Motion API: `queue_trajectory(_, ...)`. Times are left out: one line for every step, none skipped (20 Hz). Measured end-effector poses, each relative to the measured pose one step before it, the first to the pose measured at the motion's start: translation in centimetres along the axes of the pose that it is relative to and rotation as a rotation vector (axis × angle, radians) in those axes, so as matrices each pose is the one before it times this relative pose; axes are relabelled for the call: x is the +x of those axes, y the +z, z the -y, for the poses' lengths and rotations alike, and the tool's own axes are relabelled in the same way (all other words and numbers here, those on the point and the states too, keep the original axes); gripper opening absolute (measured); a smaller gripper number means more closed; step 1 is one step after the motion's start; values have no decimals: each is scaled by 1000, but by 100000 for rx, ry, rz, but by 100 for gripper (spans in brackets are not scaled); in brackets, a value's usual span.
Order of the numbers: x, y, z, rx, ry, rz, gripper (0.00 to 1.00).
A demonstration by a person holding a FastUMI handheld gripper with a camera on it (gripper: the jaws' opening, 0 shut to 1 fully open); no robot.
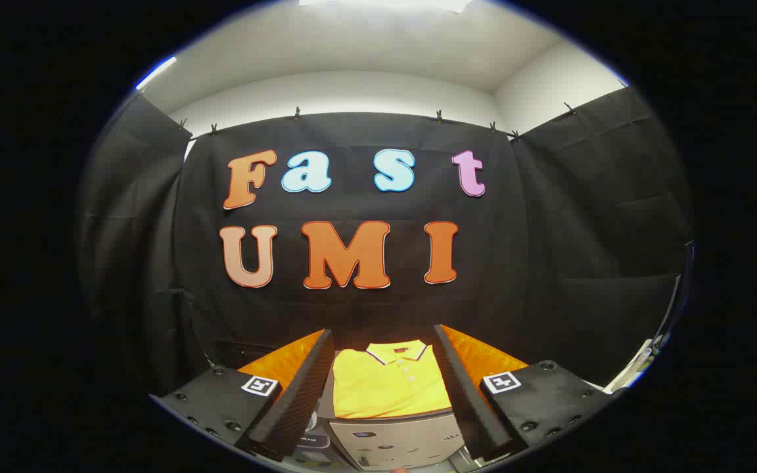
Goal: Put the clothes into the washing machine and then close the washing machine lid.
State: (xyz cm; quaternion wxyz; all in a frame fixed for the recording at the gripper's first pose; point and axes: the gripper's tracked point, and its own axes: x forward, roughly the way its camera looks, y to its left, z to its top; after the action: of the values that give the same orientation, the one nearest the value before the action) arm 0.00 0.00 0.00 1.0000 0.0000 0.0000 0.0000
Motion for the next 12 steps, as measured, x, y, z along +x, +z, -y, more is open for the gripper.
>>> queue_trajectory(-73, 15, -14, -185, -203, 75, 97)
queue_trajectory(-33, 27, -35, -202, 81, 46, 97)
queue_trajectory(79, 106, -136, -260, -7, 27, 97)
queue_trajectory(45, -16, -16, -354, 9, 103, 97)
queue_trajectory(-22, 54, 38, -388, 123, 130, 97)
queue_trajectory(66, 35, -90, -398, -42, 40, 97)
queue_trajectory(-46, 88, -54, -251, 12, 56, 97)
queue_trajectory(-29, 29, -58, -123, 66, 86, 97)
queue_trajectory(43, 55, -17, -15, -93, 130, 97)
queue_trajectory(36, -32, -47, -68, 169, -16, 97)
queue_trajectory(21, -79, 28, -225, -213, -41, 97)
queue_trajectory(33, -18, 35, -91, -66, -95, 97)
